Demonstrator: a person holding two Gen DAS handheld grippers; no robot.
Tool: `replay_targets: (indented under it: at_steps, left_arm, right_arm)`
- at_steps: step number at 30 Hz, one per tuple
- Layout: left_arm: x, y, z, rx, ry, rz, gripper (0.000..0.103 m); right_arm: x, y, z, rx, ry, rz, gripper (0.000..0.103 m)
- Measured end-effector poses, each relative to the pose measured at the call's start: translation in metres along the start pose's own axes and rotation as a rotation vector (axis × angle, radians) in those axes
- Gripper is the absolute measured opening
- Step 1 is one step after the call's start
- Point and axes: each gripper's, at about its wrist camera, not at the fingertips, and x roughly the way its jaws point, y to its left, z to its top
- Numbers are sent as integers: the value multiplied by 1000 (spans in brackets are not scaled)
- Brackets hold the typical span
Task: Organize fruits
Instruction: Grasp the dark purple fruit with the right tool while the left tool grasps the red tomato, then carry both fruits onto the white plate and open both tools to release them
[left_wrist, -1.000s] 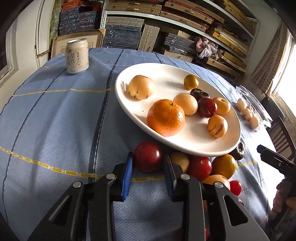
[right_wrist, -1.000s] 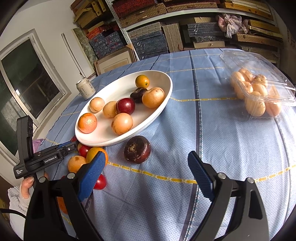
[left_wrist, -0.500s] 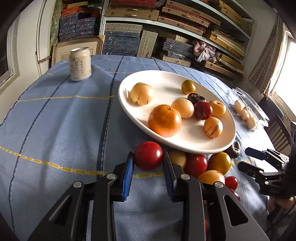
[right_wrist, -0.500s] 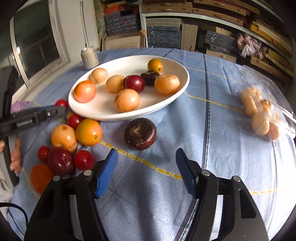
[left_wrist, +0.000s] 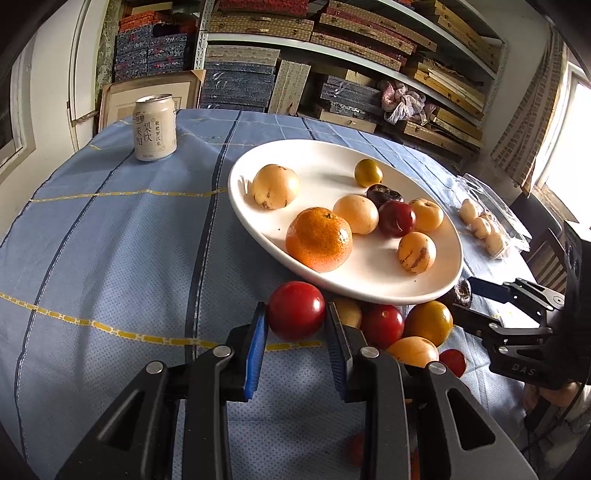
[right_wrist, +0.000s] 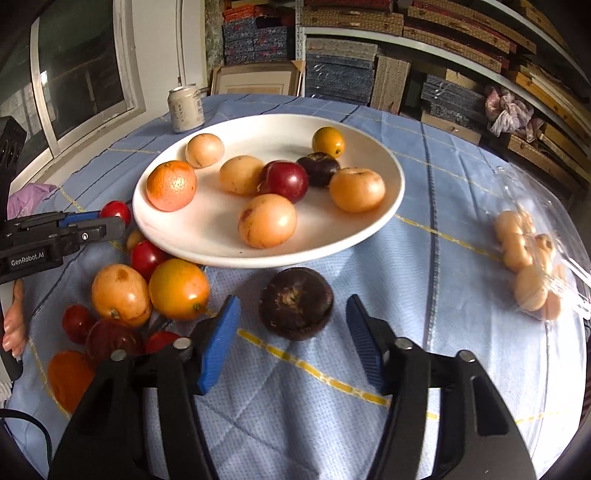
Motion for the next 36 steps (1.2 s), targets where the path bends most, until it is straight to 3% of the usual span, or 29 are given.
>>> replay_targets:
  at_steps: [5, 20, 27, 36]
  left_arm:
    - [0, 0, -1, 1, 1, 1, 31]
    - [3, -2, -5, 4, 14, 6, 31]
    - [3, -1, -5, 11, 14, 3, 31]
    - [-6, 5, -6, 1, -11, -18, 31]
  right_arm:
    - [3, 1, 0, 1, 12, 0, 41]
    - [13, -10, 5, 55, 33, 3, 42]
    - [2, -4, 2, 26, -17, -1, 41]
    - [-11, 9, -11, -10, -19, 10, 41]
